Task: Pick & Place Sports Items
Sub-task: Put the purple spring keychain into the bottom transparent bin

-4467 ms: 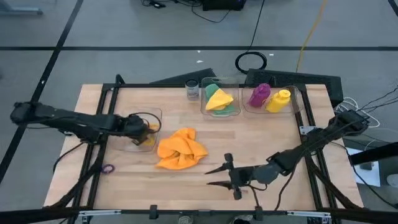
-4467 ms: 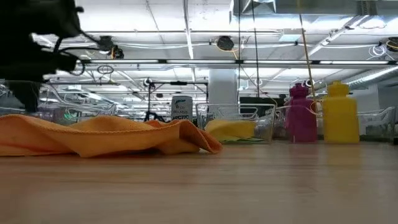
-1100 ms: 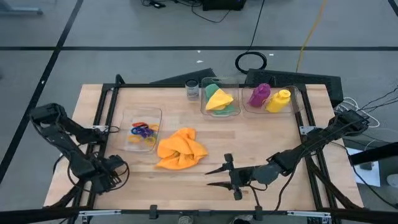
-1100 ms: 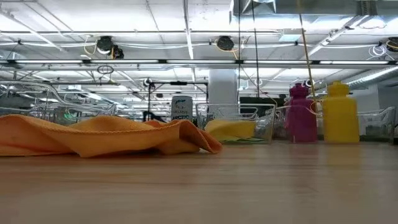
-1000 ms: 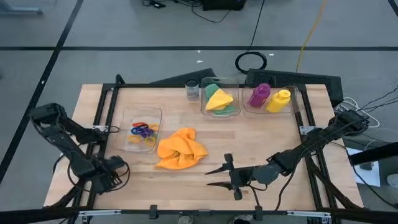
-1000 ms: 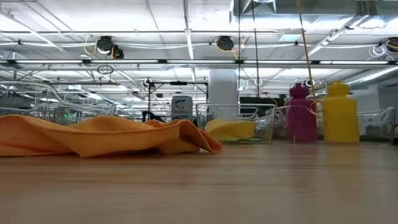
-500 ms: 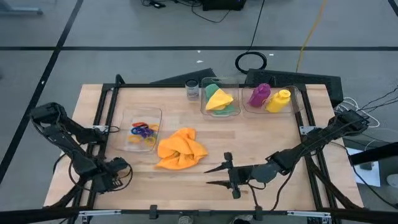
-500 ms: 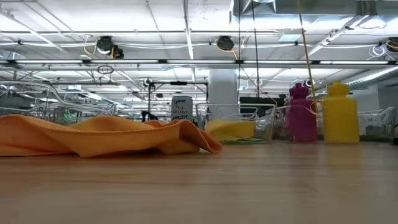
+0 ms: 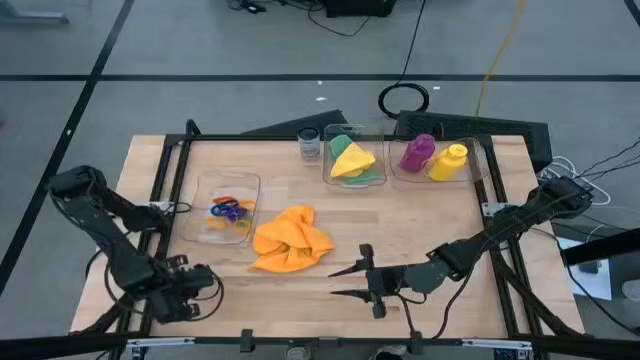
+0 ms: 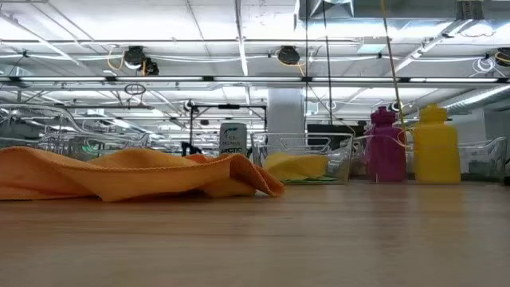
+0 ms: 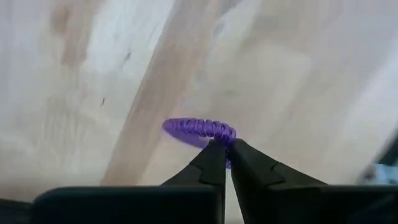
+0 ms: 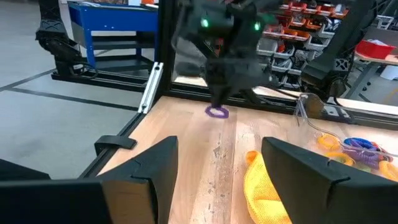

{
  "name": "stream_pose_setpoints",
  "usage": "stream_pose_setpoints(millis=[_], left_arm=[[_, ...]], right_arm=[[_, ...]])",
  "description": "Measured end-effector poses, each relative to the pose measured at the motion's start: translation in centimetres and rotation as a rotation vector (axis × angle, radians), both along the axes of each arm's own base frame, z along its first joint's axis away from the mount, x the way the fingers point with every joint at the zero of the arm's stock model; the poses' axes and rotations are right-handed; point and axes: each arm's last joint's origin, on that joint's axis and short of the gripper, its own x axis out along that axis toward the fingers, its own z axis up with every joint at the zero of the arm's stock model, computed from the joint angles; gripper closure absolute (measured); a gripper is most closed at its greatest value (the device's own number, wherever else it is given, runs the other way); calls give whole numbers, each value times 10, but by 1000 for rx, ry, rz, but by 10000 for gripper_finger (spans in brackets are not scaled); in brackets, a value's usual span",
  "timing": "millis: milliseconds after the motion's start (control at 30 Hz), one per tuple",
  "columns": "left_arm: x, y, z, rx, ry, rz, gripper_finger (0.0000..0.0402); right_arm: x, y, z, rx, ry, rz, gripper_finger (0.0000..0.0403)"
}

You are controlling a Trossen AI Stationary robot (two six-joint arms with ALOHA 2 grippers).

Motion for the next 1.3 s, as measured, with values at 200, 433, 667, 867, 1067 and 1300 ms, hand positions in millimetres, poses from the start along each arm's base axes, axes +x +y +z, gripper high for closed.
stream_pose_setpoints(millis=[200, 433, 667, 867, 1067, 1300], left_arm=[[23, -8, 56, 54, -201, -75, 398], [39, 21, 117, 375, -357, -74, 400], [65, 78, 138, 629, -316, 75, 400], [91, 135, 133, 649, -150, 177, 400], [99, 187, 99, 603, 72, 259, 400], [100, 218, 45, 458, 155, 235, 398]], right_arm=[[0, 0, 0, -1, 0, 0, 234], [0, 0, 0, -1, 0, 0, 234], [0, 0, 0, -1, 0, 0, 234], [0, 0, 0, -1, 0, 1, 234], [0, 0, 0, -1, 0, 3, 234], [0, 0, -2, -14, 18, 3, 234]])
